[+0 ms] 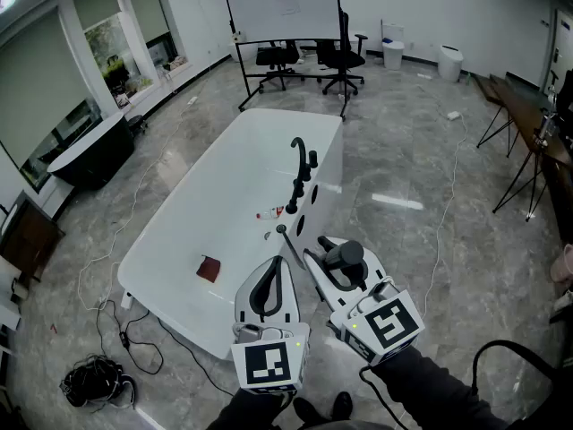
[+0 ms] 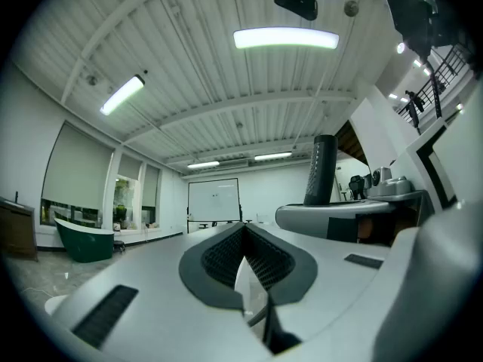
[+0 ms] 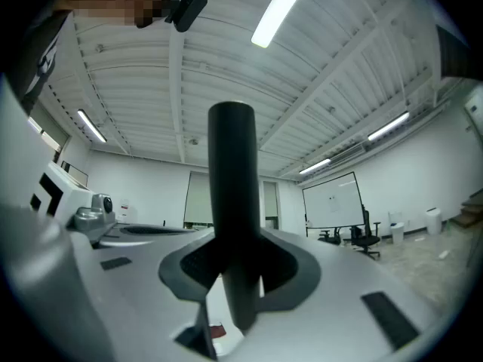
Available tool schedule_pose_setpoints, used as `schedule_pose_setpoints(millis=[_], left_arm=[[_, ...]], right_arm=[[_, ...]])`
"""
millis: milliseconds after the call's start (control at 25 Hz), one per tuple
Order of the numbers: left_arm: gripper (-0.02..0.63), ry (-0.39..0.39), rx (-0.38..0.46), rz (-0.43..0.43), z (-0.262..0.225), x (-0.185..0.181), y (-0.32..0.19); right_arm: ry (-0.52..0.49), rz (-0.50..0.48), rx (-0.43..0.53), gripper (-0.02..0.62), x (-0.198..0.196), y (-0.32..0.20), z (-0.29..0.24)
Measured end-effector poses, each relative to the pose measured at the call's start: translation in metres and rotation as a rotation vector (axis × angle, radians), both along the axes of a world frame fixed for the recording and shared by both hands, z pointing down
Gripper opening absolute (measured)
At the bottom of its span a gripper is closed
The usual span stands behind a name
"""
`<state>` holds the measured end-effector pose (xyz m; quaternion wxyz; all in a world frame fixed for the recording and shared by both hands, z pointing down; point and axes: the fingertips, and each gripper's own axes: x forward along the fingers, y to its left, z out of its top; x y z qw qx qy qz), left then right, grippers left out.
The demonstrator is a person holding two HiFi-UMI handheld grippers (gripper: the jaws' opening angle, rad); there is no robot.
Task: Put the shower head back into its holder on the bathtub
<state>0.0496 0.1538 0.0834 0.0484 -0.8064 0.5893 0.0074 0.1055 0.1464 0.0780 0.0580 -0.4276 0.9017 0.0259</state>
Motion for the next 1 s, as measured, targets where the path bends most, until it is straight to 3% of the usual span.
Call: schedule_pose_setpoints(millis=[720,1000], left_arm=[[0.003,-0.004,0.012,0.001,0.0004,0.0037,0.0049],[0.003,0.001,0.004,-0.035,0.0051,0.0079,0.0074]], right_arm=[[-0.016,-0.01,0.002,0.114,0.0029,0.0057,0.0009],[-0.003,-0.037,0.009,0.114,0.009,0.0051,0.0011]])
